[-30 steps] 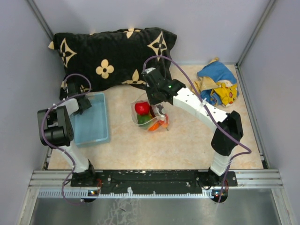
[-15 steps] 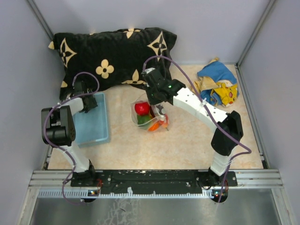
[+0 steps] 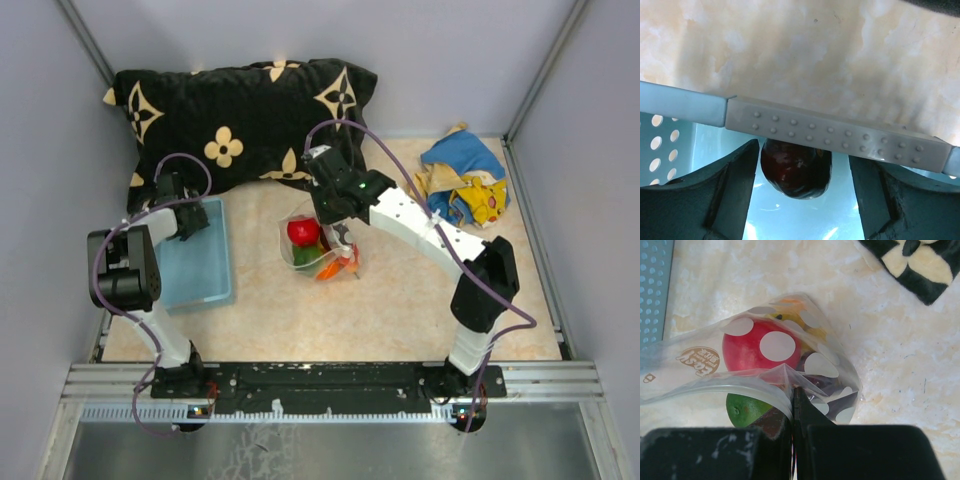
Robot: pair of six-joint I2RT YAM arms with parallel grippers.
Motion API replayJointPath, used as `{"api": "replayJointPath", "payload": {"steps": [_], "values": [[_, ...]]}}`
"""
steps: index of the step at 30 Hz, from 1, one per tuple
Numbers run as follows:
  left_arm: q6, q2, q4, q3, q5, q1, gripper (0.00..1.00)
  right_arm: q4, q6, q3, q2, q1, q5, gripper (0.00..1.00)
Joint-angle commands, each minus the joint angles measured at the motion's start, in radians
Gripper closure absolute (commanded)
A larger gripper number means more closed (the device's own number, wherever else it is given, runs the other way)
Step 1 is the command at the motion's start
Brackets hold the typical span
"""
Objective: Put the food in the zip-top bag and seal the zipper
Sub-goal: Pick up the fake fruit from the bin.
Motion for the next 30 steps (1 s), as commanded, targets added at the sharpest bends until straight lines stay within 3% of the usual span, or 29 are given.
{"api": "replayJointPath", "payload": {"steps": [1, 5, 12, 16, 27, 30], "values": [[0.003, 0.017, 0.026, 0.017, 0.028, 0.025, 0.23, 0.037, 0.003, -0.013, -0.051, -0.004, -0.013, 1.00], [0.006, 0.022, 0.026, 0.017, 0.047, 0.029, 0.29, 0.045, 0.002, -0.011, -0.047, -0.004, -0.019, 1.00], [-0.006, -0.012, 0.016, 0.014, 0.087, 0.026, 0.54, 0.040, -0.004, -0.008, -0.053, -0.004, -0.002, 1.00], [-0.020, -0.066, 0.007, 0.005, 0.094, 0.025, 0.62, 0.037, -0.001, -0.008, -0.057, -0.004, 0.003, 1.00], [-0.089, -0.329, -0.062, -0.014, 0.182, -0.012, 0.64, 0.032, 0.003, -0.002, -0.068, -0.003, 0.009, 1.00], [-0.104, -0.420, -0.061, -0.045, 0.269, -0.026, 0.63, 0.033, 0.006, 0.000, -0.066, -0.001, 0.010, 1.00]]}}
